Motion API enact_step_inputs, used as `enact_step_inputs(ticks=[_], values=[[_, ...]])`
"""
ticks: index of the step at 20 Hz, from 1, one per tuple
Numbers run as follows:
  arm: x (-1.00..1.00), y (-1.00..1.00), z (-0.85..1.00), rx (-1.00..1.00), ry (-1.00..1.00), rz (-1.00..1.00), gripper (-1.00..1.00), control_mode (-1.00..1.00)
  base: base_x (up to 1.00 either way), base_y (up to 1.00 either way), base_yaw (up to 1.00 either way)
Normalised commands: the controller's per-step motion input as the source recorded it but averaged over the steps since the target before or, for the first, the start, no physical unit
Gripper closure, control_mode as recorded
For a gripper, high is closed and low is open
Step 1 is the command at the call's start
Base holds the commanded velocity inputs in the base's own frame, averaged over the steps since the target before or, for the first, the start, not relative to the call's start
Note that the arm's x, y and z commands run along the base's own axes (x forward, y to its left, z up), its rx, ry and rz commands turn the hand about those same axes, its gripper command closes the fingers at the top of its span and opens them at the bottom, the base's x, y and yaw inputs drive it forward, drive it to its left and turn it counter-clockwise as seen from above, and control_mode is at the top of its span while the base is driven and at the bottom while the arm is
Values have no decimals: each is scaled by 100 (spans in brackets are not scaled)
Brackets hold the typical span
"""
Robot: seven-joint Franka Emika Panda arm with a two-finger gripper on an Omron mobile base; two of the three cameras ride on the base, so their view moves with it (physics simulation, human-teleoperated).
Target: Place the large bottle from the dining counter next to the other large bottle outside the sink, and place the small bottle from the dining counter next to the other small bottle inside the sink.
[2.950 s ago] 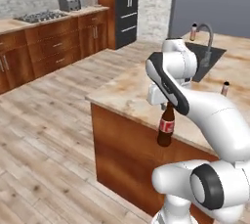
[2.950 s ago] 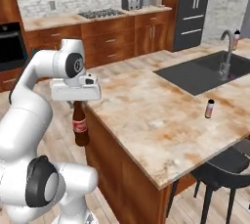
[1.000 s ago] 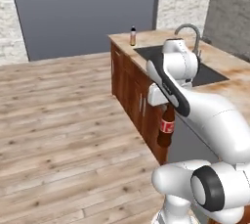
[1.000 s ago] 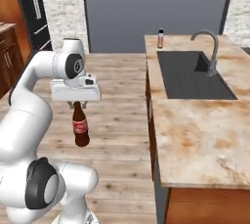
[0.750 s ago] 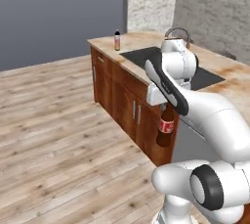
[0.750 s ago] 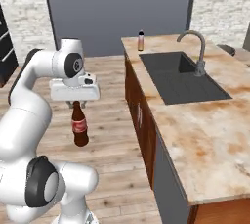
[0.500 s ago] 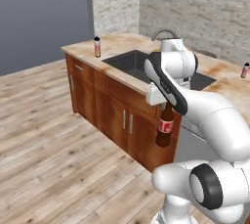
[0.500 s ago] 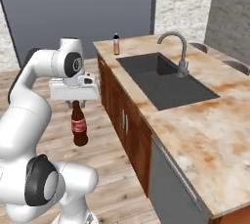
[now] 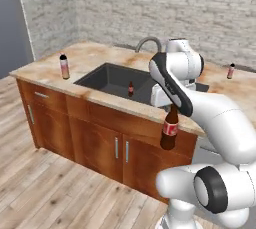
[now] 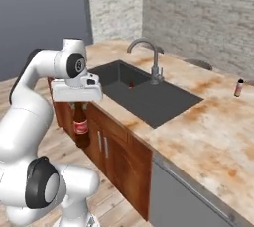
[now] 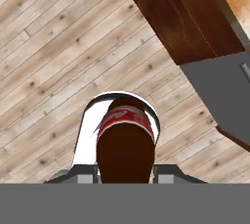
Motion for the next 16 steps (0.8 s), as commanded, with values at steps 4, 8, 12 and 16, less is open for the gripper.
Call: enact_step_inputs(ticks=[4, 8, 12, 16], values=[[0, 0, 0, 0, 0, 0, 100, 100, 90, 100, -49], [0, 0, 0, 0, 0, 0, 100, 100, 87, 100, -48], [0, 0, 0, 0, 0, 0, 100, 100, 77, 100, -46], [0, 0, 0, 0, 0, 0, 100, 100, 64, 100, -43]])
